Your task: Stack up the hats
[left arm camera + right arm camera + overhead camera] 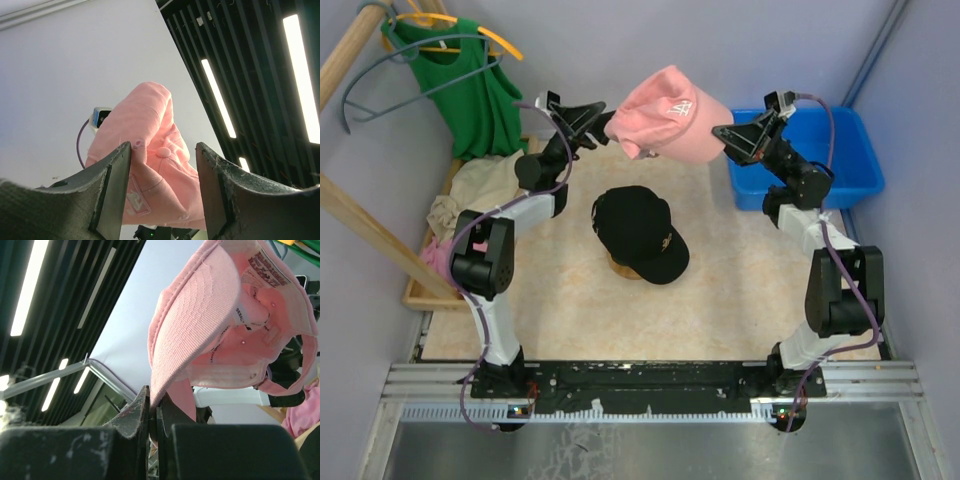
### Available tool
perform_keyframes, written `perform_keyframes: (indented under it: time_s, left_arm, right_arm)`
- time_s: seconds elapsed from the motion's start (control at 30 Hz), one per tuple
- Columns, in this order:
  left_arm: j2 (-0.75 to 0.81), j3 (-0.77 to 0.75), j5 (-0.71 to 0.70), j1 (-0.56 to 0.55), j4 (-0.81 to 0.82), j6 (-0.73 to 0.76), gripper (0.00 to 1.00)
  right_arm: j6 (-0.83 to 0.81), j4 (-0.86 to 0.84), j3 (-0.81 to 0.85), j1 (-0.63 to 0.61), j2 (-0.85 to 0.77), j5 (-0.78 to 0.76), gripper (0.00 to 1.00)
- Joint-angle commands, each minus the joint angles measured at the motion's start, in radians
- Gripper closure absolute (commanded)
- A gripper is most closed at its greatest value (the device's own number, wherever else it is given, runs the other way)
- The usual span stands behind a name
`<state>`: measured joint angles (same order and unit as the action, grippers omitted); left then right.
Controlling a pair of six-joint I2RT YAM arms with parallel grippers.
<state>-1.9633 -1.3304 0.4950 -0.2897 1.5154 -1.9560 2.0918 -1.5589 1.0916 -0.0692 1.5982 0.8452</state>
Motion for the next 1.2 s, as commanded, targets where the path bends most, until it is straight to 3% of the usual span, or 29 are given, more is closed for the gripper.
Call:
perform_keyframes:
  time_s: [0.0, 0.23, 0.47, 0.53, 0.7, 0.8, 0.97, 1.17]
  left_arm:
    - [0.049, 0.005, 0.039, 0.003, 0.165, -0.007, 0.39]
    - [0.051, 0.027, 0.058, 0.001, 0.189, -0.011, 0.39]
    - [0.037, -0.045, 0.141, -0.009, 0.153, -0.009, 0.39]
    - [0.031, -0.071, 0.178, -0.016, 0.136, -0.006, 0.44]
    - [0.040, -0.080, 0.208, -0.018, 0.112, 0.013, 0.83]
    - [0.037, -0.092, 0.210, -0.016, 0.121, 0.003, 1.00]
    - [0.052, -0.119, 0.214, 0.017, 0.104, -0.019, 1.00]
    - [0.087, -0.171, 0.277, 0.087, 0.010, -0.027, 1.00]
  right_arm:
    - [0.182, -0.019, 0.012, 0.001, -0.022, 0.029, 1.00]
    - [0.151, 0.039, 0.064, -0.016, -0.008, 0.047, 1.00]
    - [0.107, 0.111, 0.057, -0.029, -0.011, 0.075, 1.00]
    - [0.091, 0.137, 0.054, -0.029, -0.016, 0.091, 1.00]
    - [0.040, 0.220, 0.051, -0.029, -0.044, 0.137, 1.00]
    - [0.002, 0.280, 0.039, -0.023, -0.069, 0.166, 1.00]
    - [-0.157, 0.470, -0.003, 0.046, -0.143, 0.243, 1.00]
    - [-0.472, 0.920, 0.039, 0.091, -0.211, 0.305, 1.00]
